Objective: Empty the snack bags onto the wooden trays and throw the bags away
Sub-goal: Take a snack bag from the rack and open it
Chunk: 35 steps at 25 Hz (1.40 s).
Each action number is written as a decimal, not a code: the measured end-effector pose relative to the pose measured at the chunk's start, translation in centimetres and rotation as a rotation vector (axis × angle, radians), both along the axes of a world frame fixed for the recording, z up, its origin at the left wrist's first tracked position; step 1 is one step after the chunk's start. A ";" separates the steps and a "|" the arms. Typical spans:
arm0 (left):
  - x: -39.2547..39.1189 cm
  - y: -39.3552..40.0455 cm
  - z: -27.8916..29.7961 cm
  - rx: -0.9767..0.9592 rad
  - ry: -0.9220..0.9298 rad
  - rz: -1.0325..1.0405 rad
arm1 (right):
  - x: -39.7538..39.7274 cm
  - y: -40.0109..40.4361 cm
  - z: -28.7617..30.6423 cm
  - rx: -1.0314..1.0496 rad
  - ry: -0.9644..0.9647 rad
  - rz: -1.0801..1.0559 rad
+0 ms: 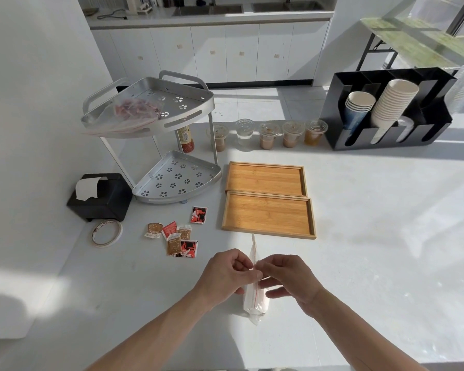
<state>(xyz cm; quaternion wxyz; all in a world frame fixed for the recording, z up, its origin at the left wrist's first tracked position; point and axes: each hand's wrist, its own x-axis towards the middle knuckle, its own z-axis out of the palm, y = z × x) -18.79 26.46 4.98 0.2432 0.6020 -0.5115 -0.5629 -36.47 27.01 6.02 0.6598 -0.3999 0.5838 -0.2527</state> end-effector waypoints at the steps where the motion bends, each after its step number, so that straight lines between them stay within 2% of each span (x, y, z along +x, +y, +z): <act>1: 0.0 0.0 0.0 -0.004 -0.006 -0.003 | 0.1 0.0 0.0 0.000 0.005 -0.003; 8: 0.0 -0.2 0.2 -0.008 -0.007 0.009 | 0.1 -0.2 0.0 -0.010 -0.006 -0.002; 14: -0.2 -0.1 0.6 0.024 -0.014 0.008 | 0.2 -0.3 0.1 -0.076 0.060 0.086; 20: 1.0 -2.3 2.1 0.128 0.015 -0.225 | -0.2 -1.1 1.1 -0.235 0.203 0.280; 24: 1.2 -3.4 2.7 0.168 -0.078 -0.350 | -0.4 -1.0 1.0 -0.239 0.255 0.287; 26: 0.6 -3.2 2.9 0.163 -0.167 -0.422 | -0.2 -0.9 0.8 -0.272 0.333 0.305; 29: -0.4 -3.1 3.1 0.071 -0.292 -0.471 | -0.1 -1.1 0.9 -0.378 0.567 0.351; 35: -0.7 -3.5 4.0 -0.064 -0.377 -0.437 | -0.9 -1.8 2.1 -0.488 0.808 0.339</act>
